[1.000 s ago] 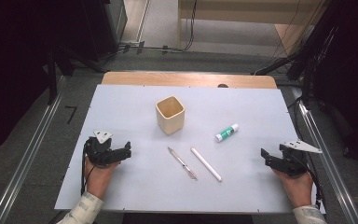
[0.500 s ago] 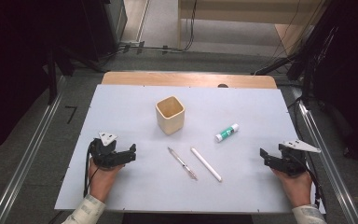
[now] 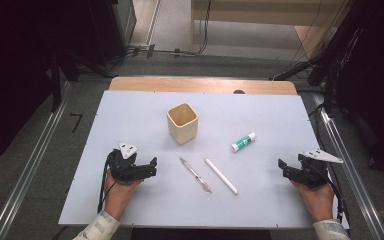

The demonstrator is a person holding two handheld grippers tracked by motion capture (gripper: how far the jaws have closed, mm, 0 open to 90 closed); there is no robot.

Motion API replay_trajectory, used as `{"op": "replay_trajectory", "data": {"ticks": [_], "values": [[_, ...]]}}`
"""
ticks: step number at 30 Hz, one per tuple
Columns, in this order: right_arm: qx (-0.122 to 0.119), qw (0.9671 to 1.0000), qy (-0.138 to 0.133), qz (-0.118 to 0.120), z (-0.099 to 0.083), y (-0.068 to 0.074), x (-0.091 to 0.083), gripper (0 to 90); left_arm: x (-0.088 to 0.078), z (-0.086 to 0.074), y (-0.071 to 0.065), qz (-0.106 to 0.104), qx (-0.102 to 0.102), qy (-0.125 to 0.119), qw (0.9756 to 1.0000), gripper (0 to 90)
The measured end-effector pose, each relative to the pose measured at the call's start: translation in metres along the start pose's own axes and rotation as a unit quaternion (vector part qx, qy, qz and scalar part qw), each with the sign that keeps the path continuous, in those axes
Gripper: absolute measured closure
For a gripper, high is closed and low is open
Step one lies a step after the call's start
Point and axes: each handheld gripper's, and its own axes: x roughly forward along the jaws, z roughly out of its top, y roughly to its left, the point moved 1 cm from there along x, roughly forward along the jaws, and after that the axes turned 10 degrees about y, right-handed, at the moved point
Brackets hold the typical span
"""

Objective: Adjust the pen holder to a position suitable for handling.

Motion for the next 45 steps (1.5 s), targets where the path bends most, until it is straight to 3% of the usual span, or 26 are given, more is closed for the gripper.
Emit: {"op": "replay_trajectory", "data": {"ticks": [13, 26, 45], "values": [[0.0, 1.0, 0.0, -0.001, 0.0, 0.0, 0.0, 20.2, -0.001, 0.002, -0.01, -0.014, 0.002, -0.002, 0.9999, 2.6], [0.002, 1.0, -0.002, 0.0, 0.0, 0.0, -0.001, 20.1, -0.001, 0.003, -0.034, -0.031, 0.029, -0.002, 0.9991, 2.6], [0.002, 1.0, -0.003, 0.002, 0.001, 0.0, -0.001, 20.0, 0.001, 0.006, -0.049, -0.042, 0.043, -0.001, 0.9982, 2.6]]}}
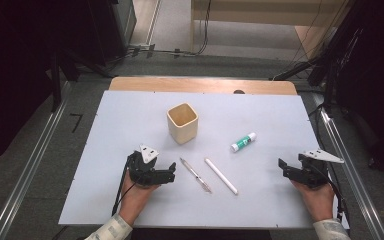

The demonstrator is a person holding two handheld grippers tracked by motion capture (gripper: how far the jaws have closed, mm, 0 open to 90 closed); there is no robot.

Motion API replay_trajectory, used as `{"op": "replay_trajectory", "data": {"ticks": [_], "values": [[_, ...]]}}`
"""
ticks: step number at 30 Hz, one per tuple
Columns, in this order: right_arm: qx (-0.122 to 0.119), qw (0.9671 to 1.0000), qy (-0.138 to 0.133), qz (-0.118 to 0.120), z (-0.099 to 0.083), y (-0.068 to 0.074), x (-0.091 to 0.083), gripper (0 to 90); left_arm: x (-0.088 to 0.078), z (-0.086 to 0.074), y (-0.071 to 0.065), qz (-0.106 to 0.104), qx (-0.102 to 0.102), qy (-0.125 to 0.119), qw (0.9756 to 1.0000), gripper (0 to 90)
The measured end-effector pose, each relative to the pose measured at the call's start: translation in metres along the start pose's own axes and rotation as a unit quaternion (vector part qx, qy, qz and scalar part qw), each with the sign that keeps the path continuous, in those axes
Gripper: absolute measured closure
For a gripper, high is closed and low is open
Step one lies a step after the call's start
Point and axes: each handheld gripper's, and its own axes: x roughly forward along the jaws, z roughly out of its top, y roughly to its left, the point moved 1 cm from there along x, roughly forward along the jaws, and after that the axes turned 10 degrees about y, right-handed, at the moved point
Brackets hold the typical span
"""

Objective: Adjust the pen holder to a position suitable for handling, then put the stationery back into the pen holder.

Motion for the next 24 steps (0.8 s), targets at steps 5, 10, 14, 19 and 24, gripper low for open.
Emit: {"op": "replay_trajectory", "data": {"ticks": [5, 10, 14, 19, 24], "values": [[-0.001, 1.0, 0.0, 0.001, -0.0001, 0.0002, -0.0001, 19.9, -0.0003, 0.0001, -0.0025, -0.001, 0.001, 0.001, 1.0, 2.6], [0.0, 1.0, 0.0, 0.002, -0.0002, 0.0008, -0.0012, 19.9, -0.0009, 0.0, -0.0033, -0.001, 0.003, 0.001, 1.0, 2.6], [0.0, 1.0, -0.001, 0.003, 0.0, 0.001, -0.0015, 19.9, -0.0017, -0.0003, -0.0042, 0.0, 0.002, -0.001, 1.0, 2.6], [-0.002, 1.0, -0.001, 0.003, 0.0008, 0.0014, -0.0003, 19.9, -0.0016, 0.0005, -0.0041, -0.003, 0.002, -0.002, 1.0, 2.6], [-0.001, 1.0, 0.0, 0.003, 0.0009, 0.0005, 0.0009, 19.9, -0.0012, 0.0022, -0.0047, -0.006, 0.001, -0.003, 1.0, 2.7]]}}
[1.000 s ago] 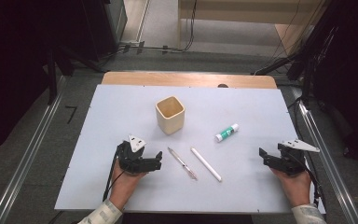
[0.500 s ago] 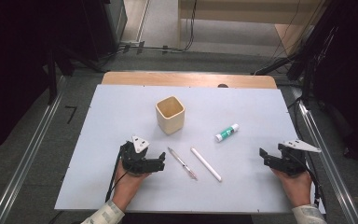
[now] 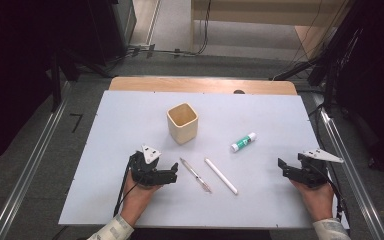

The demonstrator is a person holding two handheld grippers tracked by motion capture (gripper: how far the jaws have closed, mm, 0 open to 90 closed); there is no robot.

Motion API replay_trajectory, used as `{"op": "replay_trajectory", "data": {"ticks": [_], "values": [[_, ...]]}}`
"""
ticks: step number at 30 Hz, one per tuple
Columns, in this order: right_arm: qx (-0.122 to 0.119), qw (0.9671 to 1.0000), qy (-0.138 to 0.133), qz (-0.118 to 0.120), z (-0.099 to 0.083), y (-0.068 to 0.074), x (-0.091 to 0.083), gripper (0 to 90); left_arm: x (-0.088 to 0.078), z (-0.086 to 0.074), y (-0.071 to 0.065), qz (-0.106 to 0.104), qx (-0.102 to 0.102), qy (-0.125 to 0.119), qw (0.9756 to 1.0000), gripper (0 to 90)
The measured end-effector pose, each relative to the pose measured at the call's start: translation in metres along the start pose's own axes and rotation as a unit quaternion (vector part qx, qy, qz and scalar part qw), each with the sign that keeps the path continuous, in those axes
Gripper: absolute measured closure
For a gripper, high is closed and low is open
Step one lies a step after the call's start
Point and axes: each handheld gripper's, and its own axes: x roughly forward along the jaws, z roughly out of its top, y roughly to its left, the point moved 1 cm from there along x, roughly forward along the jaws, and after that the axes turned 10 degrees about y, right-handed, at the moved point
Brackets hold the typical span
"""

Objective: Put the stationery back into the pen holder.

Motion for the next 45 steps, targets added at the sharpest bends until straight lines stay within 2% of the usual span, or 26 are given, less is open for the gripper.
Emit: {"op": "replay_trajectory", "data": {"ticks": [4, 17, 25, 35, 45], "values": [[0.0, 1.0, 0.001, 0.0, 0.0, -0.001, 0.0, 19.9, 0.001, 0.001, -0.001, -0.002, -0.001, -0.001, 1.0, 2.7], [0.002, 1.0, 0.001, -0.001, -0.001, -0.001, 0.0, 19.9, 0.006, 0.011, -0.02, -0.019, 0.017, -0.002, 0.9997, 2.7], [0.001, 1.0, 0.0, -0.002, -0.001, -0.001, -0.001, 19.9, 0.008, 0.016, -0.026, -0.03, 0.014, -0.006, 0.9995, 3.3], [0.001, 1.0, 0.0, -0.001, -0.001, -0.001, -0.001, 19.6, 0.016, 0.024, -0.042, -0.044, 0.028, 0.003, 0.9986, 3.3], [0.0, 1.0, 0.001, 0.002, -0.001, -0.002, -0.001, 19.5, 0.023, 0.029, -0.047, -0.047, 0.033, 0.01, 0.9983, 3.5]]}}
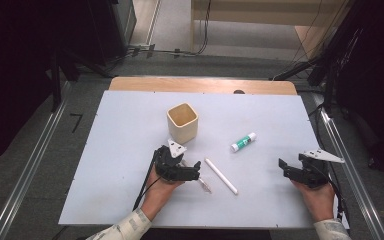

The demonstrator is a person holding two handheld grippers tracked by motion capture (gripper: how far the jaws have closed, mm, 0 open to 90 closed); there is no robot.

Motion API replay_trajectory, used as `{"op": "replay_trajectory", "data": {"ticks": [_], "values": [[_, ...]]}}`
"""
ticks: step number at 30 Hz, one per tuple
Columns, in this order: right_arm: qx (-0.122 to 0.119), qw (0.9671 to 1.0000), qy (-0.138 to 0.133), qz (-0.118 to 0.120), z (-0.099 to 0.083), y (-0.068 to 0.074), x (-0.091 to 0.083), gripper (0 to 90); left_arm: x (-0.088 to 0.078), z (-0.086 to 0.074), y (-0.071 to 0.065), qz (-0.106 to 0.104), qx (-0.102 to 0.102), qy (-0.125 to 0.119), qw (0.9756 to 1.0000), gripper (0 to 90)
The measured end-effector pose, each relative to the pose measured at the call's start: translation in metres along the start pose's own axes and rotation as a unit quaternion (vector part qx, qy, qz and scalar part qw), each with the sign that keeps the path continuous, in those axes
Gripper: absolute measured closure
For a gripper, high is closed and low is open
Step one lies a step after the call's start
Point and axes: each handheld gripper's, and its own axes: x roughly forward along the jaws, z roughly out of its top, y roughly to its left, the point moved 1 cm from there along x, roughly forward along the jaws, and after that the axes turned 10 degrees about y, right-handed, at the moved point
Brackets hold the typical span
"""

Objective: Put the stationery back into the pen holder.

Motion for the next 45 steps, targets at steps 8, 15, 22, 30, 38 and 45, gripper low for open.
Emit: {"op": "replay_trajectory", "data": {"ticks": [8, 15, 22, 30, 38, 45], "values": [[0.0, 1.0, 0.0, 0.0, 0.0, 0.0, 0.0, 19.5, 0.005, 0.004, -0.009, -0.01, 0.009, 0.002, 0.9999, 3.7], [-0.001, 1.0, 0.0, 0.001, 0.0, 0.0, 0.0, 19.5, 0.01, 0.008, -0.017, -0.017, 0.018, 0.007, 0.9997, 3.7], [-0.001, 1.0, -0.002, 0.0, 0.0, -0.001, 0.0, 19.5, 0.014, 0.011, -0.022, -0.02, 0.021, 0.008, 0.9995, 3.7], [-0.002, 1.0, -0.001, 0.001, 0.0, 0.0, 0.0, 19.5, 0.018, 0.016, -0.025, -0.021, 0.025, 0.009, 0.9994, 4.5], [0.0, 1.0, -0.002, 0.001, 0.0, -0.001, -0.001, 19.5, 0.023, 0.021, -0.031, -0.026, 0.029, 0.01, 0.9992, 4.6], [0.0, 1.0, -0.004, 0.001, 0.0, -0.001, -0.002, 19.0, 0.028, 0.026, -0.034, -0.027, 0.026, 0.012, 0.9992, 4.6]]}}
